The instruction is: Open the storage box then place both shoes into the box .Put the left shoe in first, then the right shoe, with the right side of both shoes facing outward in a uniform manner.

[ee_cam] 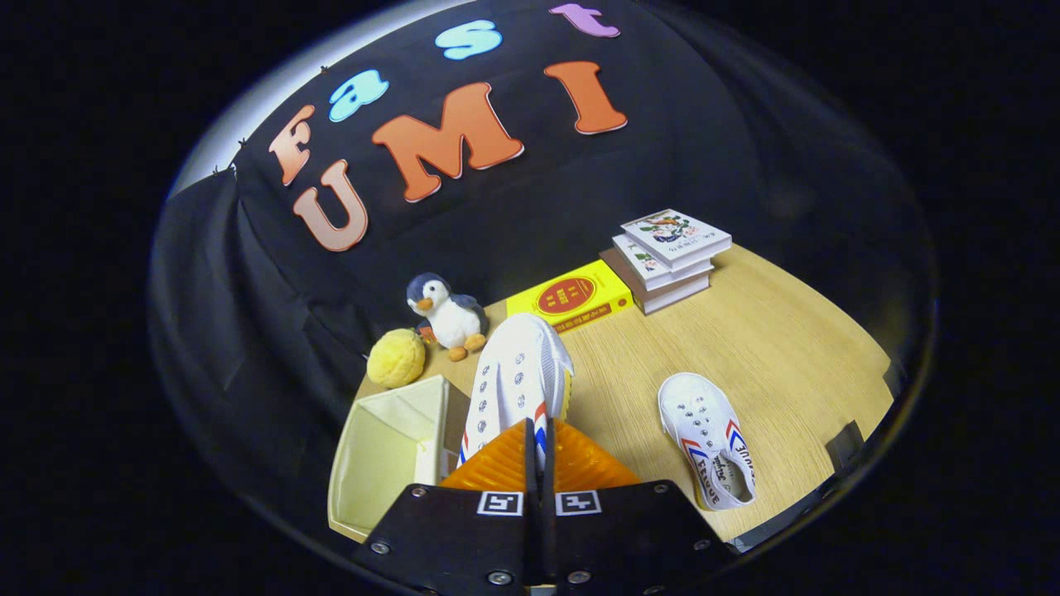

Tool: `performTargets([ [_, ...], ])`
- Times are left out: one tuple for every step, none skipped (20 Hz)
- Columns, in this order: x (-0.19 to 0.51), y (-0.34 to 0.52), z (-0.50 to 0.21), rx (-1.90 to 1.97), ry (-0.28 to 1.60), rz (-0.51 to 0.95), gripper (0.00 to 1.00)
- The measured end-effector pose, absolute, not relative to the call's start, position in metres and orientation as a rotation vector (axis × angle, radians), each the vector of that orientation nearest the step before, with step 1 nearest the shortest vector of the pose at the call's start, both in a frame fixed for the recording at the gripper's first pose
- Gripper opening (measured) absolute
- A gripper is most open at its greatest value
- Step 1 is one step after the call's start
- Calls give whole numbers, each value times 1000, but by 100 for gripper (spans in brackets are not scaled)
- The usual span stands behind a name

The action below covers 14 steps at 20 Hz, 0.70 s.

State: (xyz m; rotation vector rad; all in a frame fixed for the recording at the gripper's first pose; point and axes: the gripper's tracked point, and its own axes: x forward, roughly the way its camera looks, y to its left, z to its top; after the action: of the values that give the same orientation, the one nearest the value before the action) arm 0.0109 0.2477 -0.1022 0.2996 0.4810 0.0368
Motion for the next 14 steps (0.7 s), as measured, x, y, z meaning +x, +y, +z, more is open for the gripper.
performTargets([
  [10,257,-90,310,459,49,0],
  [8,269,-80,320,453,63,0],
  [5,281,-75,326,452,79,0],
  [3,295,-71,335,450,93,0],
  [2,312,-72,341,454,113,0],
  [0,329,-74,350,462,138,0],
  [0,347,-78,363,472,157,0],
  [-2,362,-87,376,493,172,0],
  [-3,378,-96,385,518,185,0],
  [-3,390,-105,394,534,189,0],
  [-3,403,-114,395,553,194,0],
  [-3,414,-124,390,570,199,0],
  [-3,425,-134,385,584,203,0],
  [-2,434,-142,382,599,205,0],
])
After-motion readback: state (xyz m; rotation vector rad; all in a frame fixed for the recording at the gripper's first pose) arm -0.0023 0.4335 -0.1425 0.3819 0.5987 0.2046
